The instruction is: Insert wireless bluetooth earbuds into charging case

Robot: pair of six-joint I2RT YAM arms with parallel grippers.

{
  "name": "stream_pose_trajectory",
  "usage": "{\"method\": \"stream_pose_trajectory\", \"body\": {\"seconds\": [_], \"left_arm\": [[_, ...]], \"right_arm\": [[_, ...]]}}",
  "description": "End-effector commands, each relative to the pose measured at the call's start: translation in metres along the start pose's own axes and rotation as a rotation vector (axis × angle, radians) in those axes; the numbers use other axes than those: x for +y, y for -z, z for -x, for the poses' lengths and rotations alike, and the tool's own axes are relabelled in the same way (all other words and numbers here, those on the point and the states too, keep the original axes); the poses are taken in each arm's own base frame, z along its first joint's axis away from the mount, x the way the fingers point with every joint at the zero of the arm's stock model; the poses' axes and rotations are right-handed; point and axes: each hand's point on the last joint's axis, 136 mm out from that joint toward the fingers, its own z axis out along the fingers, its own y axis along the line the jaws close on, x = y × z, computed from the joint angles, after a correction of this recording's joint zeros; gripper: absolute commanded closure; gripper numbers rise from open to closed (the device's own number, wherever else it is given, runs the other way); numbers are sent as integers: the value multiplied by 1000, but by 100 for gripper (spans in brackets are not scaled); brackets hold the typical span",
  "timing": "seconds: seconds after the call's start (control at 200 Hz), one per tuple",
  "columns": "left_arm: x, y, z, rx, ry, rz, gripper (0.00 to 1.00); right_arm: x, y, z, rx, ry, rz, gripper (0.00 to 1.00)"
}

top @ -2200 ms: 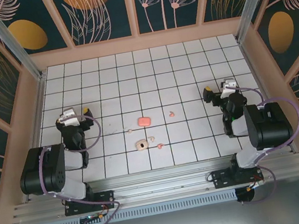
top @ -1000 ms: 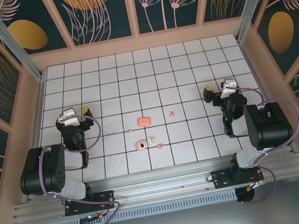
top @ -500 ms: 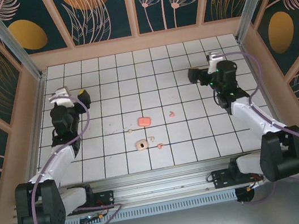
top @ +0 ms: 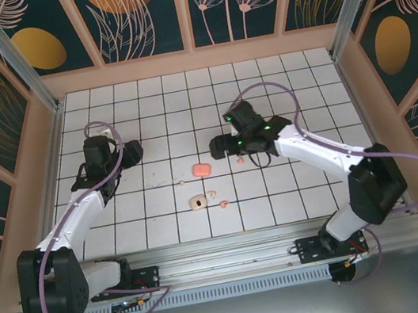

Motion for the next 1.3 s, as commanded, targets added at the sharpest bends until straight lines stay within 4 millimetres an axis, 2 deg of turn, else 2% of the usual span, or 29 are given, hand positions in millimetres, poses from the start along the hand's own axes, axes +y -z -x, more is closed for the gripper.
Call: {"method": "stream_pose_trajectory", "body": {"seconds": [0.0, 0.095, 0.305, 0.435, 0.561, 0.716, 1.196, 1.296], "left_arm": [[16, -7, -39, 123, 31, 58, 29], [25, -13, -47, 141, 41, 96, 31], [26, -17, -47, 145, 35, 107, 31], [27, -19, -48, 153, 29, 111, 31], [27, -20, -53, 167, 20, 106, 31], [28, -17, -51, 153, 17, 108, 31], [20, -16, -50, 149, 4, 66, 30], [19, -16, -48, 146, 3, 60, 30]], "right_arm": [[15, -16, -23, 117, -40, -50, 8], [20, -37, -20, 157, -41, -105, 13], [36, -77, -22, 242, -46, -144, 14], [47, -96, -19, 258, -62, -127, 17], [46, -111, -20, 285, -66, -152, 19], [44, -122, -27, 322, -75, -170, 20], [41, -139, -48, 378, -86, -208, 24], [40, -141, -49, 373, -75, -221, 27]]}}
